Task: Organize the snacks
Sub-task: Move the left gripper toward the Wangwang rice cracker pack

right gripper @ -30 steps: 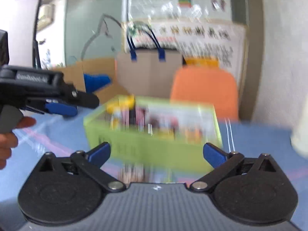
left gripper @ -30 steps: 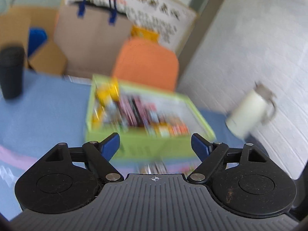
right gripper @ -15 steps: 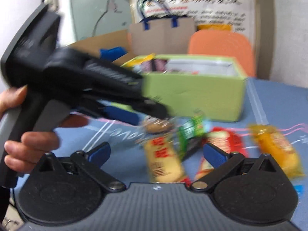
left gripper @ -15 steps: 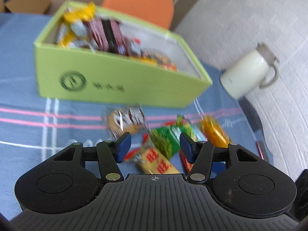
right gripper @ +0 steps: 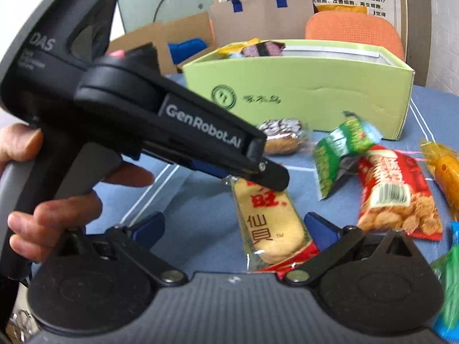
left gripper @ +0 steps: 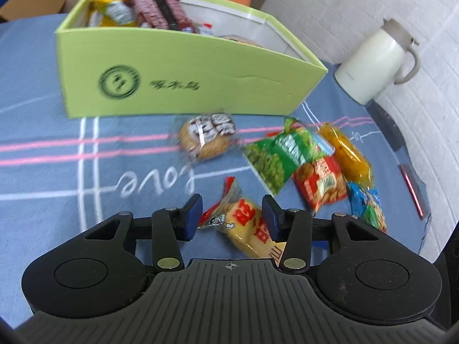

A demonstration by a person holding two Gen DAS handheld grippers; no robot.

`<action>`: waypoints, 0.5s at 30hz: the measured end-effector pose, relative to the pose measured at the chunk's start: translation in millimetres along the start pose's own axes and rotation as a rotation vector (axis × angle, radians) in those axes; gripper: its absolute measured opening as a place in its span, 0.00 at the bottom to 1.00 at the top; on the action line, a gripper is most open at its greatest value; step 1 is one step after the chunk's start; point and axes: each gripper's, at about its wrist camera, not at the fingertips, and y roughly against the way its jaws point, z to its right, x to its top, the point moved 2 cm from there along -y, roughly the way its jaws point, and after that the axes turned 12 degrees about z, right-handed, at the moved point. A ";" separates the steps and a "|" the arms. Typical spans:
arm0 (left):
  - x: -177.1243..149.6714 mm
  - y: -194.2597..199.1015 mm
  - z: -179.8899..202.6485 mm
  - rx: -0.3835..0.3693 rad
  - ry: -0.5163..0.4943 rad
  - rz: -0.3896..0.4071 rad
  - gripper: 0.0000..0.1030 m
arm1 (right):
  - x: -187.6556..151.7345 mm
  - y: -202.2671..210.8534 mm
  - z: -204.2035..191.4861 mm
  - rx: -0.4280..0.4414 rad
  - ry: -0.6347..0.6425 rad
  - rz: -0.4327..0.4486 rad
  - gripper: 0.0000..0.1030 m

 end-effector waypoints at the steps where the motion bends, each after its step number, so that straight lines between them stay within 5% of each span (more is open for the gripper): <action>1: -3.1 5.6 -3.5 -0.004 0.013 0.002 0.24 | -2.6 2.7 -5.1 0.001 -0.007 -0.003 0.99; 4: -12.0 20.2 -10.6 -0.011 0.021 0.027 0.26 | -11.4 12.4 -20.1 -0.012 -0.020 0.005 0.99; 15: -41.6 83.7 -22.2 0.050 0.172 0.168 0.56 | -32.4 51.2 -31.6 -0.039 -0.088 0.042 0.99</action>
